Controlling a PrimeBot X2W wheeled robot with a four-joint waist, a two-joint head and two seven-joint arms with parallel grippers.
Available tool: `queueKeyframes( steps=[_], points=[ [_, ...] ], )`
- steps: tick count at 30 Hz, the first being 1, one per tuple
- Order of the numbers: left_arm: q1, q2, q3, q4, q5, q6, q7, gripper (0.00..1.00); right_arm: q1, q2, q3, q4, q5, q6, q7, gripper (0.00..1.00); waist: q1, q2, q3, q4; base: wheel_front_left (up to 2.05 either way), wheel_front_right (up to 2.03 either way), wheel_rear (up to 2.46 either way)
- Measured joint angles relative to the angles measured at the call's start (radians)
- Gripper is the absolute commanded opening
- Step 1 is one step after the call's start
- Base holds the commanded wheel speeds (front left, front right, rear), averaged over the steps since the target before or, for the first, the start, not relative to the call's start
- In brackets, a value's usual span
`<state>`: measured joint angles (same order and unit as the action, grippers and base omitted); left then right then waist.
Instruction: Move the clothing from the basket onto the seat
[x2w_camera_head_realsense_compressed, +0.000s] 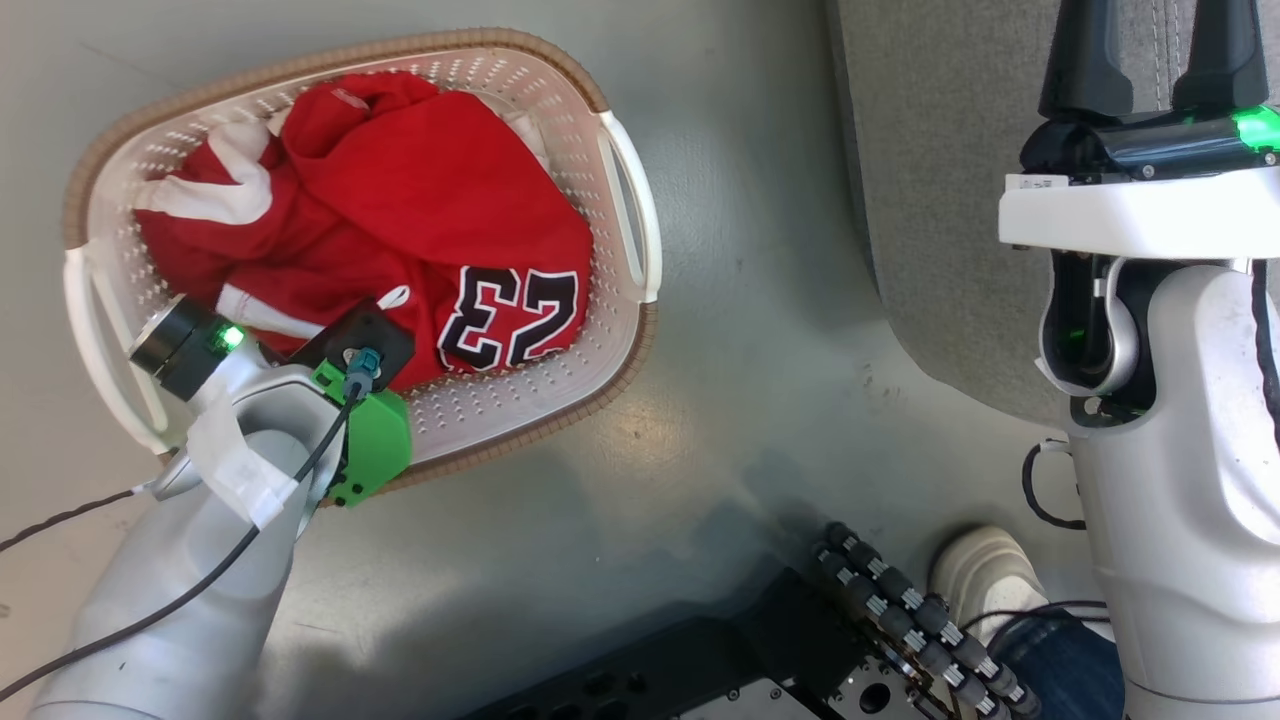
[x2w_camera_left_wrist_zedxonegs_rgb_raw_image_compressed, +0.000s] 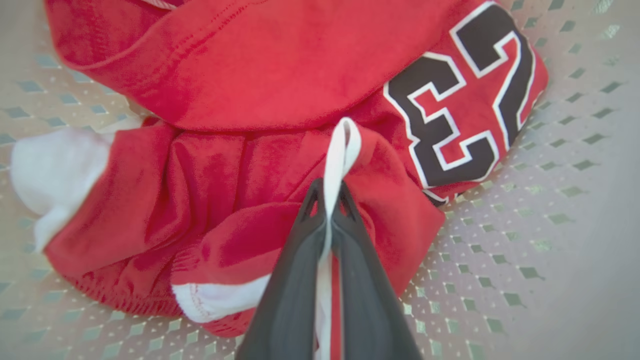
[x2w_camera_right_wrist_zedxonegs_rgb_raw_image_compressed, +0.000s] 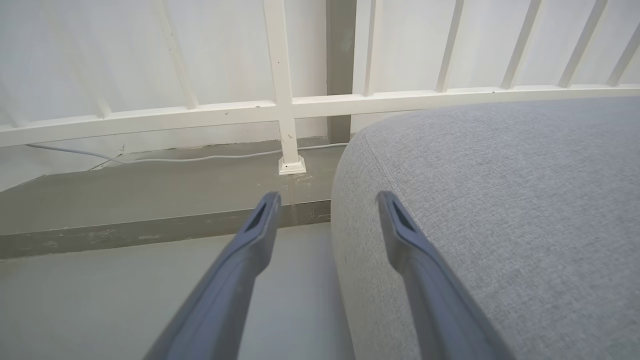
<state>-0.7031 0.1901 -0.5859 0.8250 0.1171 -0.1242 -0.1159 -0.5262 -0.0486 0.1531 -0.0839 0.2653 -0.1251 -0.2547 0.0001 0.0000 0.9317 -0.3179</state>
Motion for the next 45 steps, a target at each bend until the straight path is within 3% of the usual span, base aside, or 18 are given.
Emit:
queueKeyframes(
  steps=[8,19,30,45],
  points=[
    [-0.017,-0.035,0.008,-0.015,-0.045,0.000,-0.090,0.00,0.000,0.000,-0.028,0.045,-0.013,0.000,0.000,1.00,0.0000,0.0000,-0.048,0.025,0.00,0.00,0.00],
    [-0.017,-0.110,0.058,-0.040,-0.126,0.000,-0.124,0.00,0.016,0.000,-0.061,0.128,-0.057,0.000,0.000,1.00,0.0000,0.0000,-0.156,0.079,0.00,0.00,0.00],
    [-0.017,-0.136,0.074,-0.103,-0.176,0.000,-0.133,0.00,0.098,-0.018,-0.114,0.194,-0.083,0.003,0.000,1.00,-0.0001,0.0000,-0.299,0.149,0.00,0.00,0.00],
    [-0.041,-0.151,0.069,-0.170,-0.241,0.000,-0.135,0.00,0.201,-0.021,-0.125,0.272,-0.092,0.046,0.000,1.00,-0.0001,0.0000,-0.512,0.242,0.00,0.00,0.00]
  ],
)
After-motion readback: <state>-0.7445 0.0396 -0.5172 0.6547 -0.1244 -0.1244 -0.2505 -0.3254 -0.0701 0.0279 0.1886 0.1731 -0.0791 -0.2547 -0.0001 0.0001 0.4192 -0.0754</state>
